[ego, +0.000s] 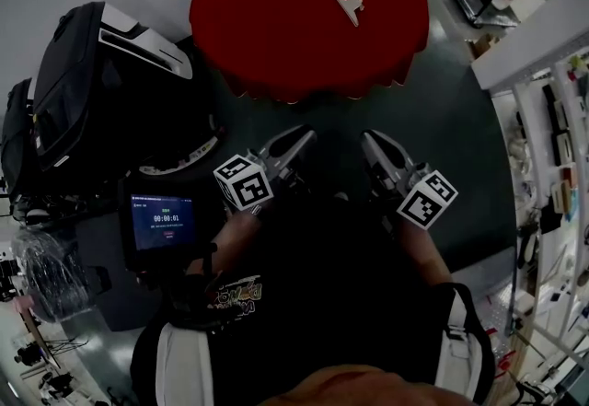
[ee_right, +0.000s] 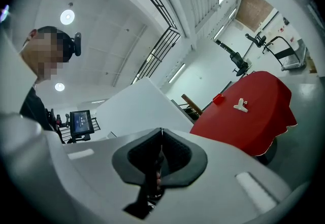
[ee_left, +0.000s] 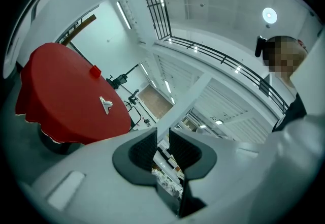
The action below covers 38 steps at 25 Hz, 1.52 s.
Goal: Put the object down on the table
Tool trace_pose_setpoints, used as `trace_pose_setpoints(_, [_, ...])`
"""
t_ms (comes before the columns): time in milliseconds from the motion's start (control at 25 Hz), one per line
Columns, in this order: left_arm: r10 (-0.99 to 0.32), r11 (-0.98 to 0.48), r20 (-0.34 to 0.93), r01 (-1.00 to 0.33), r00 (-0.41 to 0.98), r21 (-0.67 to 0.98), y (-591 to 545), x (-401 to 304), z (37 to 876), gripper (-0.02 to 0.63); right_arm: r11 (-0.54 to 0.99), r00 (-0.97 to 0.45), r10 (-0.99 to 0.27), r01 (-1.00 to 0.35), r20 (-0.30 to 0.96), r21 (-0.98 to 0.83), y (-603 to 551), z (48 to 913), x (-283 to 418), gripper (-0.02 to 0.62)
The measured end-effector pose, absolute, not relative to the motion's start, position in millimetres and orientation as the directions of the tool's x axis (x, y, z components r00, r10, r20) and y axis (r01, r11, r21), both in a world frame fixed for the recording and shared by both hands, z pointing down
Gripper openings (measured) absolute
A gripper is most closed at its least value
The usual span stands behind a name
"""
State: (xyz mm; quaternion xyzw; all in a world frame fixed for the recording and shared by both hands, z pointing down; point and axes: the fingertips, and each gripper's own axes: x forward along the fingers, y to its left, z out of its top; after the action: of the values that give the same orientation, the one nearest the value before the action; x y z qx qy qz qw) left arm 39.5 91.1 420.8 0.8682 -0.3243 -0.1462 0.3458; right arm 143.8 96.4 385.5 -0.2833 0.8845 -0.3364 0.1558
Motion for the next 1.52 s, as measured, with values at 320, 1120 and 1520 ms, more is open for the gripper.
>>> trace_pose_setpoints(320, [-0.644, -0.534, -0.006, -0.444, 0.765, 0.719, 49, 20, 432, 0.074, 0.571, -0.774, -0.630, -0.404, -0.066, -0.715, 53, 396, 125, 0.025])
trace_pose_setpoints(1120, [-0.676, -0.476, -0.032, -0.404, 0.736, 0.781, -81, -120, 457, 0.074, 0.338, -0.631, -0.733, -0.662, 0.253, -0.669, -116, 508, 80, 0.075])
trace_pose_setpoints(1520, [-0.757, -0.374, 0.048, -0.493, 0.651, 0.785, -90, -151, 477, 0.077, 0.116, -0.448, -0.737, -0.822, 0.506, -0.558, -260, 603, 177, 0.106])
